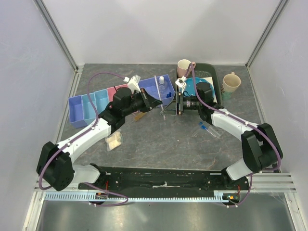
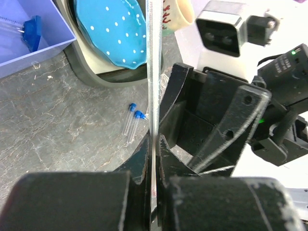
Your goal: Organize the chemistry lab equipment
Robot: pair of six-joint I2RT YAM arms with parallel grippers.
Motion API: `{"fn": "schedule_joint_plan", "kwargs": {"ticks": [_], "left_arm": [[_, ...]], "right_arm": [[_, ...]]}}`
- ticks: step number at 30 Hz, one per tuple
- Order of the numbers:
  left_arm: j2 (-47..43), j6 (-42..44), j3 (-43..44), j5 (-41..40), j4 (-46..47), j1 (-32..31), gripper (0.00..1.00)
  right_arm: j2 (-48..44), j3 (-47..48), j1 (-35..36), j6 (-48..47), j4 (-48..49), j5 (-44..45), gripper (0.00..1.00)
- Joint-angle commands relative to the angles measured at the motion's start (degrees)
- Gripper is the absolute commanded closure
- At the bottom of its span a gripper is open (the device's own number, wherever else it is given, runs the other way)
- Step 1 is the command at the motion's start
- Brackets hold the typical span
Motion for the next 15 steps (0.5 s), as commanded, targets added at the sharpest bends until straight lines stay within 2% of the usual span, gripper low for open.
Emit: {"fn": "schedule_joint_plan", "kwargs": {"ticks": [1, 4, 10, 14, 15], "left_arm": [[-3.23, -2.33, -0.30, -2.41, 3.17, 0.25, 0.98], [-3.85, -2.68, -0.66, -2.59, 3.17, 0.16, 0.98], [-4.82, -3.73, -1.62, -2.94, 4.31, 0.25, 0.98], [-5.52, -5.14, -2.41, -3.47, 5.98, 0.16, 0.97], [-5.96, -5.40, -2.68, -3.82, 6.33, 0.16, 0.94]], "right_arm": [[0.62, 0.90, 0.29, 4.06, 5.33, -1.37, 0.53], [0.97, 0.73, 0.29, 6.17, 7.09, -1.54, 0.67], [1.68, 0.99, 0.56, 9.95, 10.51, -1.81, 0.87], [2.20, 0.99, 0.73, 12.59, 13.41, -1.81, 0.94], [2.29, 0.99, 0.73, 13.03, 13.94, -1.90, 0.94]]}}
